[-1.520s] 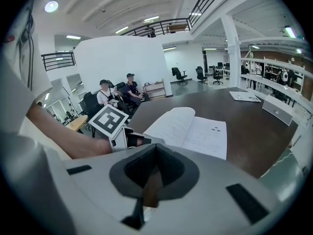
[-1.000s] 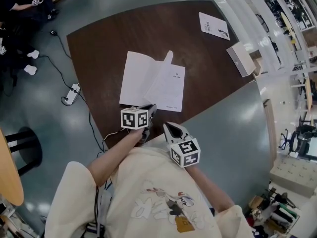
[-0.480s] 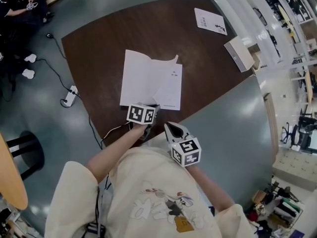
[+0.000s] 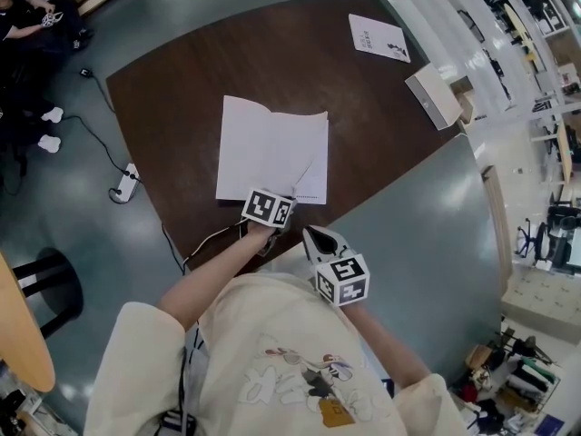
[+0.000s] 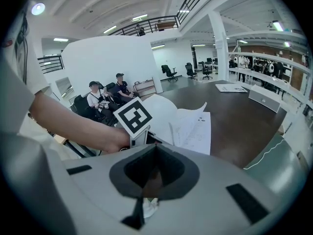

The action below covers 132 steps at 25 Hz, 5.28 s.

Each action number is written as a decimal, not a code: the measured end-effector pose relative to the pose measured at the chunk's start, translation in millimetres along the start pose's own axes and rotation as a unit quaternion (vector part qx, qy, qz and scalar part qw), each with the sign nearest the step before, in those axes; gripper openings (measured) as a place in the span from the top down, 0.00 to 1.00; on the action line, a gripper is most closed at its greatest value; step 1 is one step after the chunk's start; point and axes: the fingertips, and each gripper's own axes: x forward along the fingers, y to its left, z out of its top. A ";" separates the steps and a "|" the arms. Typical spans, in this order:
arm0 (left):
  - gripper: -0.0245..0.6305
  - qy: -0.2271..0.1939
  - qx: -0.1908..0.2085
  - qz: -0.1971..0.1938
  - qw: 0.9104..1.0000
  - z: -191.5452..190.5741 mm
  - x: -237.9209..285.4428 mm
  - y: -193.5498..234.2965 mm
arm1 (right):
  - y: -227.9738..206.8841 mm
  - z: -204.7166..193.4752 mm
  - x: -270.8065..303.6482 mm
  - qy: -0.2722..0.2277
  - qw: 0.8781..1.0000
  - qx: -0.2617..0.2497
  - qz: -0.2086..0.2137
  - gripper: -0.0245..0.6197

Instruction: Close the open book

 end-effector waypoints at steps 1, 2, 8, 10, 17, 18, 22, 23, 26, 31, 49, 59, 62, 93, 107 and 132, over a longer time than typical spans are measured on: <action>0.90 0.003 0.002 -0.002 1.000 -1.1 1.9 0.0 | -0.7 -0.5 -0.6 0.000 1.000 0.000 -0.001 0.95; 0.90 0.007 0.004 -0.004 1.000 -2.4 3.9 0.2 | -1.1 -1.1 -0.8 0.001 1.000 0.000 -0.002 0.95; 0.83 0.016 0.011 -0.016 1.000 -6.7 11.6 -2.6 | -6.8 -3.7 -1.8 -0.001 1.000 0.004 -0.009 0.95; 0.83 0.011 0.006 -0.022 1.000 -7.8 9.1 -5.0 | -7.0 -5.3 -2.7 -0.002 1.000 0.007 -0.011 0.95; 0.83 0.003 0.005 -0.049 0.999 -10.8 -6.5 -22.6 | -11.5 -5.8 -7.4 -0.007 1.000 0.010 -0.017 0.95; 0.83 0.003 0.003 -0.054 0.999 -13.5 -9.1 -24.7 | -11.4 -6.2 -7.6 -0.008 1.000 0.010 -0.017 0.95; 0.83 -0.007 0.000 -0.070 0.997 -20.5 -26.3 -32.5 | -9.3 -4.9 -9.0 -0.011 1.000 0.007 -0.017 0.95; 0.83 -0.014 -0.004 -0.073 0.997 -21.0 -33.0 -33.7 | -8.3 -4.5 -9.7 -0.011 1.000 0.007 -0.017 0.95; 0.83 -0.044 -0.023 -0.078 0.996 -20.4 -57.2 -31.8 | -4.3 -5.4 -9.2 -0.012 1.000 0.005 -0.016 0.95; 0.83 -0.098 -0.077 -0.087 0.988 -23.5 -108.9 -19.4 | 8.6 -6.0 -6.2 -0.010 1.000 0.002 -0.010 0.95; 0.66 -0.198 -0.046 -0.044 0.978 -18.3 -176.4 54.9 | 43.0 3.8 4.4 -0.007 0.999 -0.031 0.005 0.95; 0.66 -0.225 -0.011 -0.081 0.971 17.7 -182.7 24.0 | 35.8 3.1 -5.3 -0.014 1.000 -0.026 -0.011 0.95; 0.67 -0.225 0.000 -0.094 0.970 24.9 -180.3 12.8 | 33.1 0.3 -7.5 -0.015 1.000 -0.023 -0.014 0.95; 0.66 -0.137 0.067 -0.149 0.977 60.1 -74.8 -55.3 | -20.3 -11.2 -26.5 -0.028 0.998 0.040 -0.045 0.95; 0.66 -0.085 0.048 -0.130 0.987 59.1 -15.5 -35.4 | -55.8 -11.9 -17.8 -0.017 0.997 0.059 -0.050 0.95; 0.66 0.021 0.064 -0.053 0.996 42.4 61.1 -35.7 | -101.0 -13.4 -22.1 -0.018 0.994 0.092 -0.056 0.95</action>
